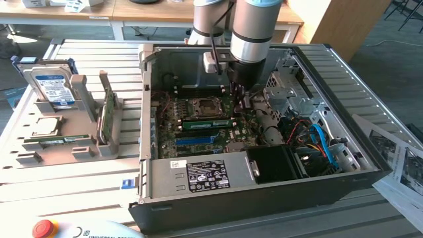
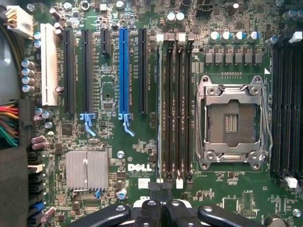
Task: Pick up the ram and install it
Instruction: 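Press down the ram until it locks into place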
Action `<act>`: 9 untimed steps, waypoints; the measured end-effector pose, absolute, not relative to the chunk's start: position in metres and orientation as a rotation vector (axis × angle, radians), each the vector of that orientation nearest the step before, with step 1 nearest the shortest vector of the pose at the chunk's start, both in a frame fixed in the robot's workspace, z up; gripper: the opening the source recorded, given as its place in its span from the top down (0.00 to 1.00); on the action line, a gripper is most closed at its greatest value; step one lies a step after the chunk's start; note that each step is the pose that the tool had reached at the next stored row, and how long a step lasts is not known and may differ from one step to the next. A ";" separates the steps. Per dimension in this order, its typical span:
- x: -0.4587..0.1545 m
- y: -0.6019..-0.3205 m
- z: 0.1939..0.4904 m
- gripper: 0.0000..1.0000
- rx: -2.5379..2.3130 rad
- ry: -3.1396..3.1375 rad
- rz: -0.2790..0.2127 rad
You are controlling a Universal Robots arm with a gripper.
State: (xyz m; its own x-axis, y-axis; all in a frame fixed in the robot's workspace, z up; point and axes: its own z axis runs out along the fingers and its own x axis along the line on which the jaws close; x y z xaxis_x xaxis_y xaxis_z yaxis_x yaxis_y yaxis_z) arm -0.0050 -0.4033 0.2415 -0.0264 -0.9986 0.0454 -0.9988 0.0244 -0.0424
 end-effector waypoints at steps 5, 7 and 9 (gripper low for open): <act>-0.013 -0.401 0.240 0.89 2.190 -2.247 0.099; -0.014 -0.401 0.240 0.89 2.190 -2.247 0.099; -0.014 -0.401 0.240 0.89 2.190 -2.247 0.099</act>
State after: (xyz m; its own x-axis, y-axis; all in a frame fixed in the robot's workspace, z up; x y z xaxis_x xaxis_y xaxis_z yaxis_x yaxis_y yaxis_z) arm -0.0138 -0.4012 0.2401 -0.0265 -0.9986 0.0456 -0.9988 0.0245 -0.0432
